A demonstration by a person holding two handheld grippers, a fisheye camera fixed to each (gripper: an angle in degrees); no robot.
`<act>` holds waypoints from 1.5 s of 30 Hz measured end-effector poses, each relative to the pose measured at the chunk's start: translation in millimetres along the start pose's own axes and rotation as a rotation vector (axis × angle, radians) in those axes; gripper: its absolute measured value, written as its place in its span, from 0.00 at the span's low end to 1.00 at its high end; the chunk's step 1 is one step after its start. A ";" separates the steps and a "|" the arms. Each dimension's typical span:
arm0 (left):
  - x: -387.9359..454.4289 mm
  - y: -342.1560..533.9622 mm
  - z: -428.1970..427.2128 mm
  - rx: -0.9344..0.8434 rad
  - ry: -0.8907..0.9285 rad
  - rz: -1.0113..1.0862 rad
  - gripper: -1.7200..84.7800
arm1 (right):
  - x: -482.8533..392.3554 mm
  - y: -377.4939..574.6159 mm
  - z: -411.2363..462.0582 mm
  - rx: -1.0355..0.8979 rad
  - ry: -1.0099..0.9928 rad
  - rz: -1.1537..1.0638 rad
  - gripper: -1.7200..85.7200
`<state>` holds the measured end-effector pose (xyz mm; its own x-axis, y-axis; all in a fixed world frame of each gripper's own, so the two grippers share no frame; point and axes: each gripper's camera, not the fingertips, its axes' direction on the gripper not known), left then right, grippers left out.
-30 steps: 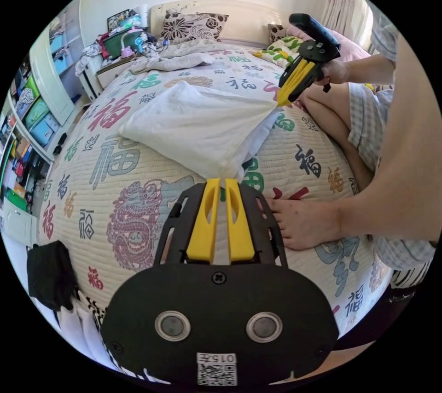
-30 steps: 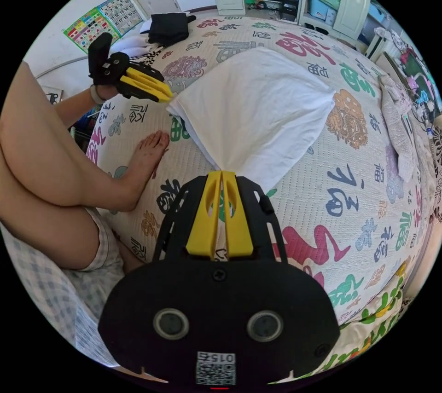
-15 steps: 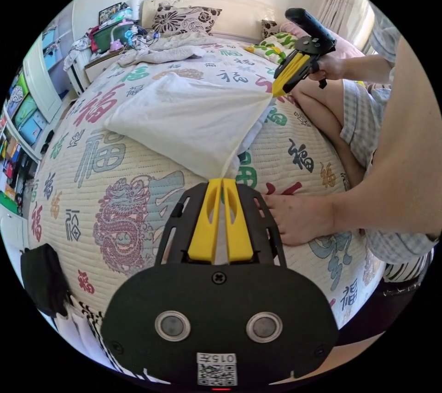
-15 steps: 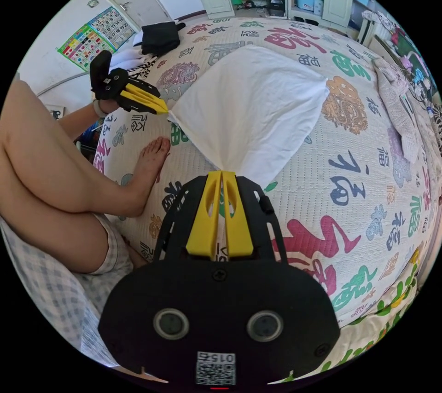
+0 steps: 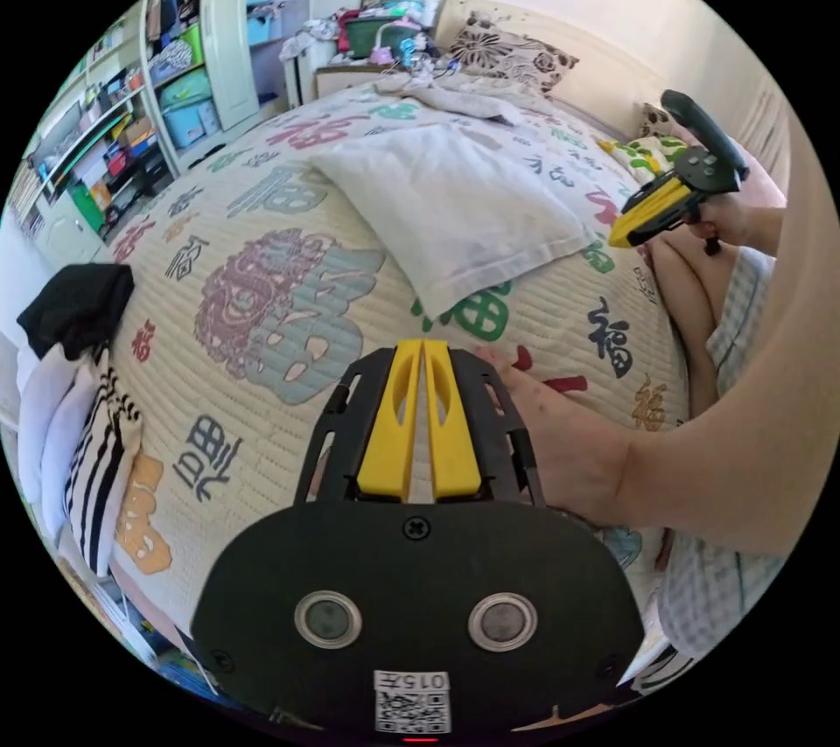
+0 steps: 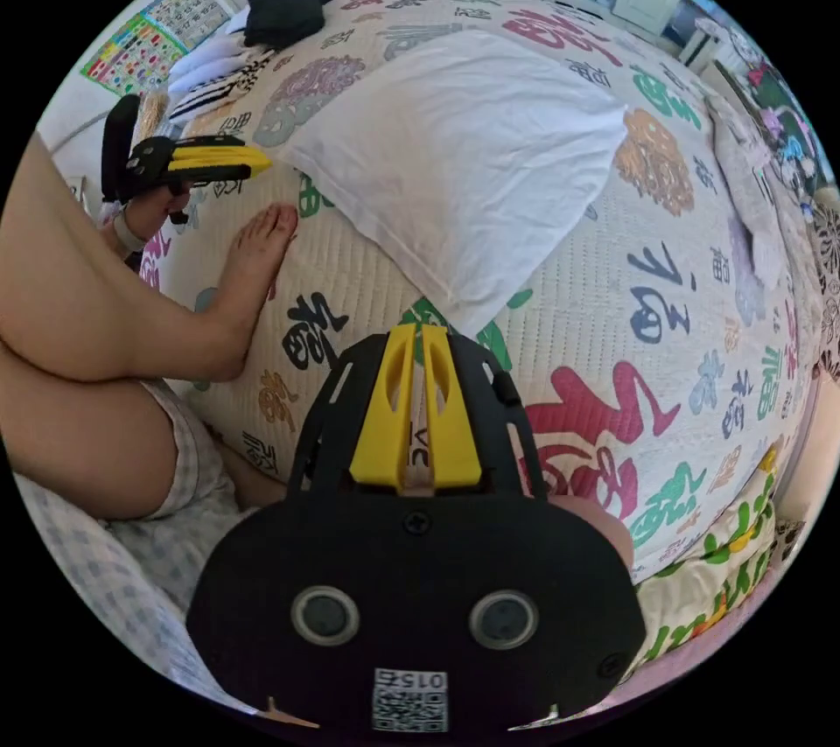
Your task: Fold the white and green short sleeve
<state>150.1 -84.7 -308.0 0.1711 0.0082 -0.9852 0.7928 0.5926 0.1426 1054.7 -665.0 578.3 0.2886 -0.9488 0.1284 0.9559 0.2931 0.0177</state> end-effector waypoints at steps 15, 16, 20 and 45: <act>-110.6 -181.7 54.5 -0.045 0.218 -0.025 0.06 | 197.7 -28.8 20.6 0.183 -0.431 0.505 0.06; -116.5 -186.4 68.2 -0.105 0.175 0.000 0.05 | 201.5 -27.1 18.1 0.183 -0.407 0.484 0.05; -139.7 -192.5 76.6 -0.191 0.121 0.071 0.05 | 229.0 -17.6 17.8 0.183 -0.481 0.515 0.05; -347.7 -302.7 185.8 0.038 0.897 -0.305 0.11 | 432.1 -179.0 14.3 0.372 -0.750 0.228 0.10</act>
<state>-40.7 -416.5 9.0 -0.5475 0.4825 -0.6837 0.7505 0.6445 -0.1461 1007.6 -1125.7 644.8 0.2339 -0.5724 0.7859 0.7610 0.6108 0.2184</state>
